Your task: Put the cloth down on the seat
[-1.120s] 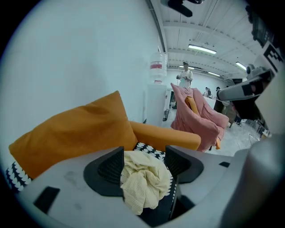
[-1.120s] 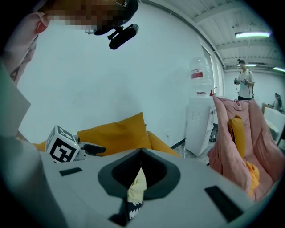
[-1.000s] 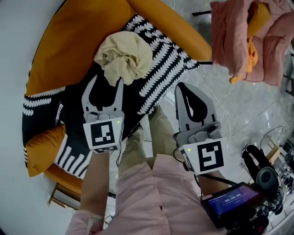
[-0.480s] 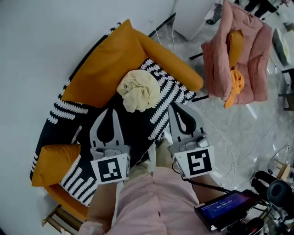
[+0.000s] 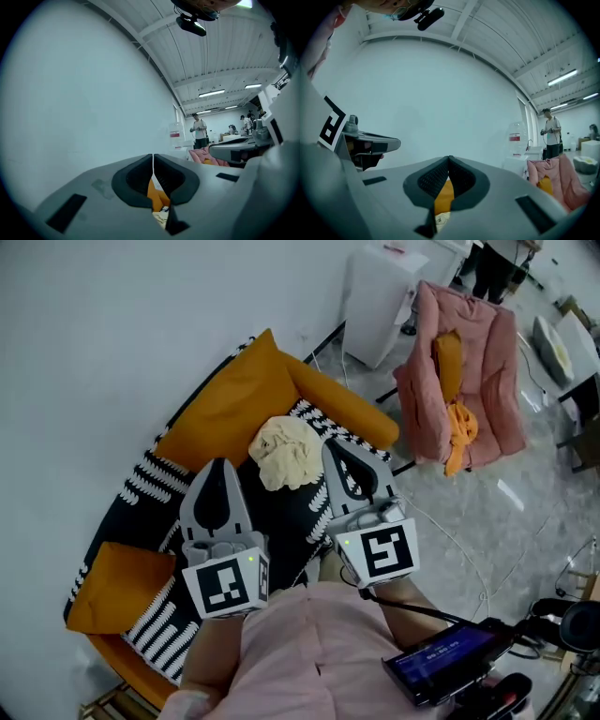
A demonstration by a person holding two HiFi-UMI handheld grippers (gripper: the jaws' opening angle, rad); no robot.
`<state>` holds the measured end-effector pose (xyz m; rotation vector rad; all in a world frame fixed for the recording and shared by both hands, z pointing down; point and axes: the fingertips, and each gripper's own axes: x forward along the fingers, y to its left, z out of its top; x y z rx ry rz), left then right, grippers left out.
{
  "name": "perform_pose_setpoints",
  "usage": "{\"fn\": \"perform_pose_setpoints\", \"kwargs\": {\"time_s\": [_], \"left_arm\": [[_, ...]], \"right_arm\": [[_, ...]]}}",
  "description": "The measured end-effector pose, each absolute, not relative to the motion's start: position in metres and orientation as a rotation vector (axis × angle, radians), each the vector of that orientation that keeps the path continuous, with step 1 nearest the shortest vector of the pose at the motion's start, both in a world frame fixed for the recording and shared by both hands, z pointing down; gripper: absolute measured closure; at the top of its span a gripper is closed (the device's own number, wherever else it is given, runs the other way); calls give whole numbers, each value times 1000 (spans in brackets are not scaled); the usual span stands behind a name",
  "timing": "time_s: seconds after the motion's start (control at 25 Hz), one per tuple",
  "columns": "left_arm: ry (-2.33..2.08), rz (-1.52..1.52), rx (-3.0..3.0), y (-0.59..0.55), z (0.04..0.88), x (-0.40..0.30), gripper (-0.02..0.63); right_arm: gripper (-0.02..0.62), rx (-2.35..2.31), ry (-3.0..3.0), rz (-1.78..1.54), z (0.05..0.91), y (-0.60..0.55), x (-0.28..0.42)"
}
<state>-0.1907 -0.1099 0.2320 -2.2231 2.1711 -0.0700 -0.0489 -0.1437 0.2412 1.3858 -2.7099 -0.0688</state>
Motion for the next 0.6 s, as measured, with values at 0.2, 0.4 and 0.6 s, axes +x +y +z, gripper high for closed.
{"fn": "perform_pose_setpoints", "kwargs": {"time_s": [0.2,0.4,0.6], "left_arm": [[2140,-13,-2238,-91,214,-182,584],[2097,-2,-2246,-79,202,-174,584],[2083,4,-2256,-80,204,-169,584]], "right_arm": [[595,1410,-2724,-153,221,-125,-43],[595,1429,-2731,-186,210,-110,-39],[595,1446,-2727,-187,212,-109,-33]]}}
